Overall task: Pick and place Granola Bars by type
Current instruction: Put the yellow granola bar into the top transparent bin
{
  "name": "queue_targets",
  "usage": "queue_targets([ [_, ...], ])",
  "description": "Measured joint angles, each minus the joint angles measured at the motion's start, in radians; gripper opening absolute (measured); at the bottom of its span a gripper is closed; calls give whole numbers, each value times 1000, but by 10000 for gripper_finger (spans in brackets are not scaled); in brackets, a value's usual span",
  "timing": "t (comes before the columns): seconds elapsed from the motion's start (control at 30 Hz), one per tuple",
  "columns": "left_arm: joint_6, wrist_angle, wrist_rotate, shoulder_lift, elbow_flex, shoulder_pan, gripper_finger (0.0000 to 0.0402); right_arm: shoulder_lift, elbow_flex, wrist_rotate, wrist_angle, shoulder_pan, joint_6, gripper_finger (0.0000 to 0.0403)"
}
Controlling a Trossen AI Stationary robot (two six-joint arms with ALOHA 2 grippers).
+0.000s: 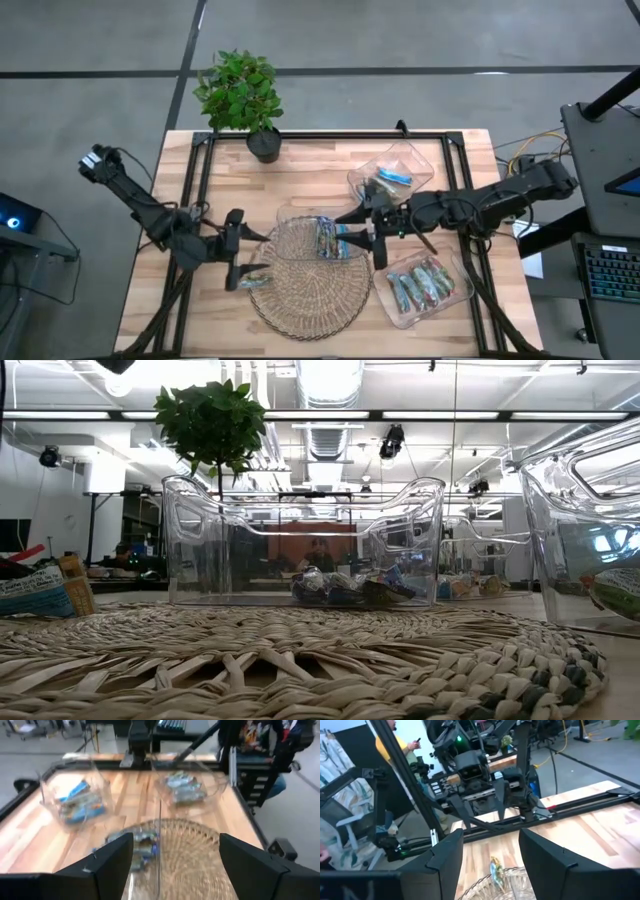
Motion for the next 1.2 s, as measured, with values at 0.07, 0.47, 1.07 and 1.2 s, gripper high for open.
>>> queue_targets([
  [0.07, -64, -62, -16, -1, 0, -21, 274, 18, 16, -1, 0, 2, 0, 182],
  [0.47, -543, -442, 102, 74, -5, -73, 274, 100, 102, -2, 0, 1, -60, 185],
  [1.07, -589, -508, 450, 379, -37, -79, 274, 95, 102, -5, -2, 1, -63, 179],
  [1.2, -587, -507, 474, 397, -37, -83, 274, 95, 102, -5, -2, 1, -64, 183],
])
